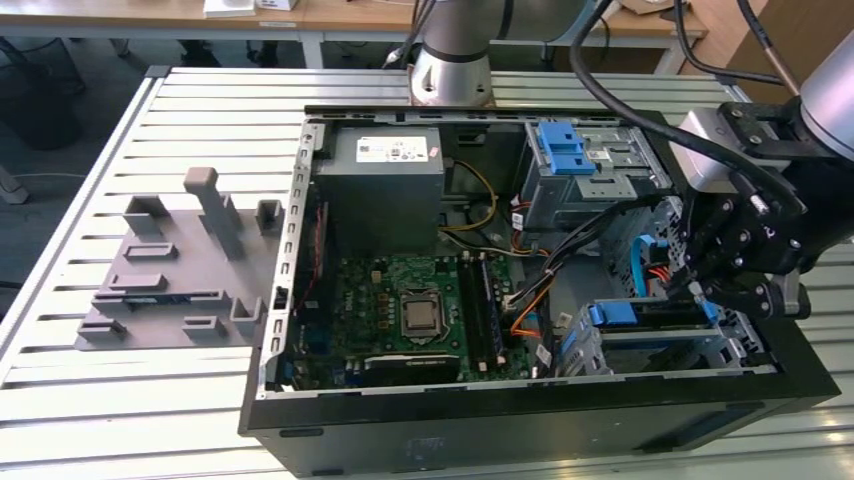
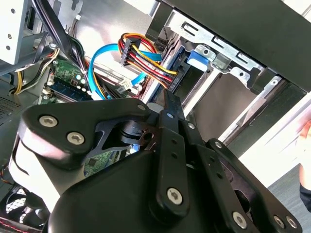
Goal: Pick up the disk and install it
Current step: 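Insert the second disk wire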
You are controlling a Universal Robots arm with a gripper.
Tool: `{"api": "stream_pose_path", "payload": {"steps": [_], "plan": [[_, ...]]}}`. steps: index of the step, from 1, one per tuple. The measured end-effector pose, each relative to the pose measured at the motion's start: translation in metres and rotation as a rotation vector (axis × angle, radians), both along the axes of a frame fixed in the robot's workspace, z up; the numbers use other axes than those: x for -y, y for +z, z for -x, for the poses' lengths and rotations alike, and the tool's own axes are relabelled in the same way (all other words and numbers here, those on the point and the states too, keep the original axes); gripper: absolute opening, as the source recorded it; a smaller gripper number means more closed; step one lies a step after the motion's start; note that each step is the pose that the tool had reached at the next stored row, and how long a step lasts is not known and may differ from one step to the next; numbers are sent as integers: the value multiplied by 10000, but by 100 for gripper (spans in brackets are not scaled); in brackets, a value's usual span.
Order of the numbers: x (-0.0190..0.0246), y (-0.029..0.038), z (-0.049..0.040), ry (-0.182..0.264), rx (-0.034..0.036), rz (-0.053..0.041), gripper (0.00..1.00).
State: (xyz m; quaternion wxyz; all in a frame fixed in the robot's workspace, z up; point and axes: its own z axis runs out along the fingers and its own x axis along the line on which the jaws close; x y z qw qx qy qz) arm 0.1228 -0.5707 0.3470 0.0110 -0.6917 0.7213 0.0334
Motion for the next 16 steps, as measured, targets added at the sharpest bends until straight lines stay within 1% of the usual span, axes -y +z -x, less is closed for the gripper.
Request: {"api": "stream_pose_path", "payload": {"steps": [3, 11, 14, 16], "plan": [[0, 1, 21, -2, 2, 1, 11], [0, -1, 137, 0, 19, -2, 11], [0, 7, 151, 0, 27, 1, 11], [0, 24, 152, 1, 30, -1, 11]]}}
